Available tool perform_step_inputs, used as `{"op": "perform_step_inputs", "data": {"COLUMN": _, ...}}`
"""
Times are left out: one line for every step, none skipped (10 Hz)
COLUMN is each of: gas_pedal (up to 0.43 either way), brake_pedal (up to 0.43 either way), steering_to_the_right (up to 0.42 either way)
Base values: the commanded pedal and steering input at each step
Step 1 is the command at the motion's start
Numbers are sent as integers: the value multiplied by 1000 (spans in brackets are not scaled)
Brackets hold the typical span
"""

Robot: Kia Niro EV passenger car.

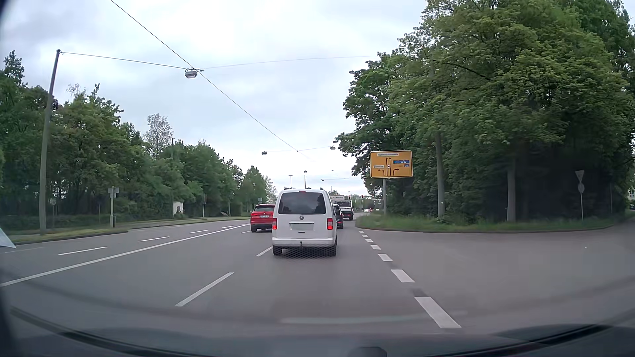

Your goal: Follow the waypoints while adhering to traffic rules and regulations

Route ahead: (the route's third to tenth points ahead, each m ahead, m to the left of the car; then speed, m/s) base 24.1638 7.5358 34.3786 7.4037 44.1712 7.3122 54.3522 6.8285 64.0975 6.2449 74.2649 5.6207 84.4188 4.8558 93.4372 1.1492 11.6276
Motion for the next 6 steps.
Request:
{"op": "perform_step_inputs", "data": {"gas_pedal": 157, "brake_pedal": 0, "steering_to_the_right": -6}}
{"op": "perform_step_inputs", "data": {"gas_pedal": 157, "brake_pedal": 0, "steering_to_the_right": -6}}
{"op": "perform_step_inputs", "data": {"gas_pedal": 150, "brake_pedal": 0, "steering_to_the_right": -5}}
{"op": "perform_step_inputs", "data": {"gas_pedal": 118, "brake_pedal": 0, "steering_to_the_right": -5}}
{"op": "perform_step_inputs", "data": {"gas_pedal": 110, "brake_pedal": 0, "steering_to_the_right": -4}}
{"op": "perform_step_inputs", "data": {"gas_pedal": 39, "brake_pedal": 0, "steering_to_the_right": -4}}
